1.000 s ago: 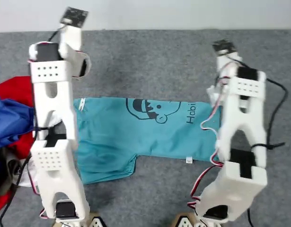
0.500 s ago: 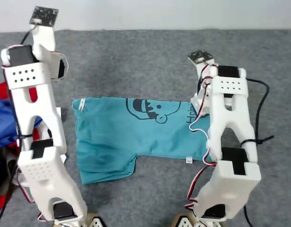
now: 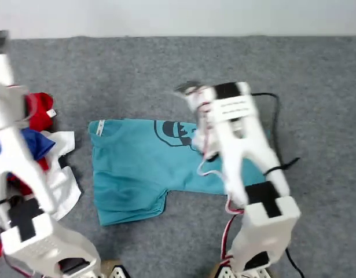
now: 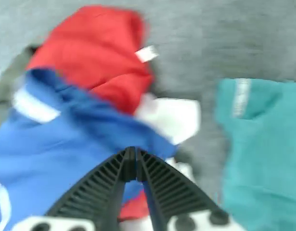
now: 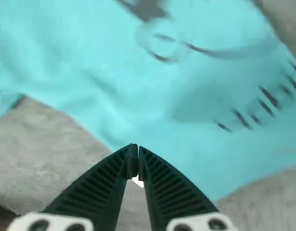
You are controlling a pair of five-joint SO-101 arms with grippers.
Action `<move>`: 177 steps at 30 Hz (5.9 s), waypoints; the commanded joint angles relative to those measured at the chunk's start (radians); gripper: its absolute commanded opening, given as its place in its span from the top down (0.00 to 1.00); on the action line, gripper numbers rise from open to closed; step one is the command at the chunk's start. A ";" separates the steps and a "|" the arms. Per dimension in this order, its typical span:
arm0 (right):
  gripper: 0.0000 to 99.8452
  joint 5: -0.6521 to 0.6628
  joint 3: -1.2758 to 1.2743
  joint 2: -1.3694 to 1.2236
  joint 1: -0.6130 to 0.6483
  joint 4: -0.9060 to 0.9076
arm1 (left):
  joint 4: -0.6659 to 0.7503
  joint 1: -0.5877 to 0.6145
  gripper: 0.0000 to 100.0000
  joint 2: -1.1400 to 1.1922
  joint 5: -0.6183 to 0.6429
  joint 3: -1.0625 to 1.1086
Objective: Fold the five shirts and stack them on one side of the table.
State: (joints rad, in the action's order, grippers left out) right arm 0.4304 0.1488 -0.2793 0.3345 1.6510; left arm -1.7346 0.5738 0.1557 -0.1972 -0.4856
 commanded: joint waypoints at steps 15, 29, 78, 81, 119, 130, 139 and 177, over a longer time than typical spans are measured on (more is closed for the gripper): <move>0.80 0.000 0.026 -0.021 0.610 -0.064 | 0.014 0.215 0.98 -0.057 -0.184 0.079; 0.94 0.000 0.025 -0.278 0.654 -0.119 | 0.018 0.213 0.98 -0.057 -0.180 0.079; 0.99 0.000 0.180 -0.236 0.892 -0.176 | 0.011 0.215 0.98 -0.068 -0.178 0.074; 0.99 0.000 0.180 -0.199 0.865 -0.183 | 0.012 0.215 0.98 -0.068 -0.178 0.074; 0.99 0.002 0.175 -0.426 0.711 -0.170 | 0.015 0.213 0.98 -0.058 -0.178 0.076; 0.99 0.003 0.213 -0.274 0.705 -0.102 | 0.017 0.213 0.98 -0.058 -0.178 0.076; 0.99 0.072 0.292 -0.182 0.581 -0.150 | 0.018 0.209 0.98 -0.057 -0.178 0.076; 0.97 0.008 0.658 -0.366 0.460 0.012 | 0.017 0.209 0.98 -0.057 -0.178 0.079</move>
State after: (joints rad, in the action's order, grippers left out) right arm 0.4427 0.7549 -0.6598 0.7518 1.6095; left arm -1.7315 0.7841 0.1450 -0.3751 -0.4012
